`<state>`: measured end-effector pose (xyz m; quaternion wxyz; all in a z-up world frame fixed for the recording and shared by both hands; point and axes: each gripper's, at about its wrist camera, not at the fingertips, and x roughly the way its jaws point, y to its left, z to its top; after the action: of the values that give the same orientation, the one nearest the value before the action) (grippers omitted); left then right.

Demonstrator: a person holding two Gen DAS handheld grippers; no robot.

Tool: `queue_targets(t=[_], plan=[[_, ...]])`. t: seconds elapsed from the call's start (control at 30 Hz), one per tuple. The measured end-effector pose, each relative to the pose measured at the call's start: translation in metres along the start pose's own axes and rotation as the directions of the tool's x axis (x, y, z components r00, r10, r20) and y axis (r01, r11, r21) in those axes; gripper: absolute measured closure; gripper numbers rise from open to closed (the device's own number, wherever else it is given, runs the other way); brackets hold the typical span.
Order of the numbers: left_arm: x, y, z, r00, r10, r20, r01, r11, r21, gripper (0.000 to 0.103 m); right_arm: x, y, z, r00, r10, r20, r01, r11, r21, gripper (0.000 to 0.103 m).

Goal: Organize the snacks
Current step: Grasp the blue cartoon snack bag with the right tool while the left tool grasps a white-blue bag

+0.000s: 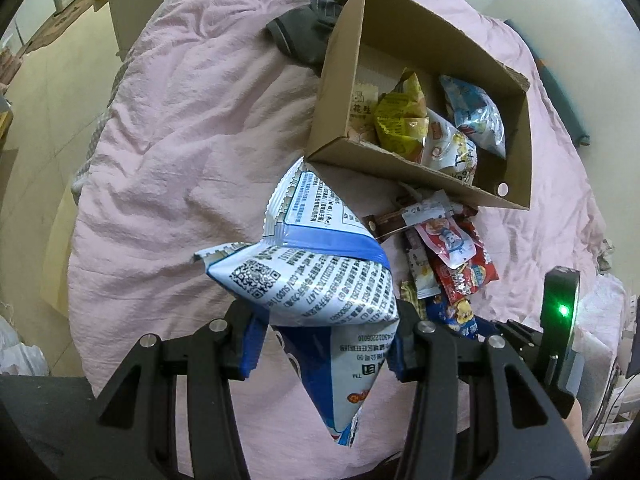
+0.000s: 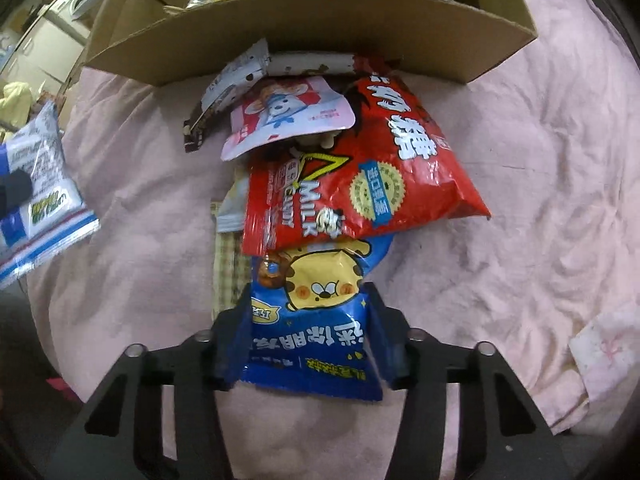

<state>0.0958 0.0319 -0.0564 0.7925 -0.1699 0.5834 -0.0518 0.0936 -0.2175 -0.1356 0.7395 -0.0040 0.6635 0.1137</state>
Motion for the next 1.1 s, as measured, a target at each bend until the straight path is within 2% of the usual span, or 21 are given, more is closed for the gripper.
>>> queue_targets(t=[0.33, 0.5, 0.57, 0.6, 0.7, 0.77, 0.9, 1.1], plan=[[-0.002, -0.008, 0.001, 1.000, -0.001, -0.002, 0.001, 1.000, 0.014, 0.058, -0.029, 0.001, -0.038, 0.993, 0.113, -0.038, -0.112, 0.993, 0.024, 0.055], [-0.001, -0.009, -0.001, 1.000, 0.015, 0.005, -0.015, 1.000, 0.023, 0.058, -0.059, 0.010, -0.051, 0.992, 0.125, 0.023, -0.125, 0.992, 0.007, 0.055], [0.000, -0.007, 0.000, 1.000, 0.027, 0.011, -0.027, 0.999, 0.023, 0.058, -0.075, 0.008, -0.049, 0.986, 0.136, 0.091, -0.136, 0.991, -0.006, 0.055], [0.000, -0.006, 0.000, 0.999, 0.032, 0.015, -0.032, 0.999, 0.020, 0.058, -0.083, 0.008, -0.048, 0.982, 0.135, 0.133, -0.134, 0.991, -0.014, 0.055], [-0.002, -0.002, 0.001, 0.999, 0.035, 0.034, -0.035, 0.999, 0.008, 0.058, -0.111, 0.002, -0.050, 0.950, 0.142, 0.279, -0.142, 0.990, -0.020, 0.055], [-0.005, -0.002, 0.001, 0.998, 0.040, 0.054, -0.041, 0.999, 0.014, 0.058, -0.121, -0.003, -0.050, 0.936, 0.145, 0.322, -0.150, 0.989, -0.009, 0.055], [-0.011, -0.006, 0.002, 0.993, 0.067, 0.095, -0.072, 0.997, 0.042, 0.058, -0.129, -0.012, -0.042, 0.908, 0.172, 0.382, -0.181, 0.983, -0.013, 0.055], [-0.015, -0.010, 0.005, 0.984, 0.091, 0.150, -0.100, 0.993, 0.056, 0.058, -0.120, -0.026, -0.016, 0.882, 0.192, 0.430, -0.208, 0.978, -0.011, 0.055]])
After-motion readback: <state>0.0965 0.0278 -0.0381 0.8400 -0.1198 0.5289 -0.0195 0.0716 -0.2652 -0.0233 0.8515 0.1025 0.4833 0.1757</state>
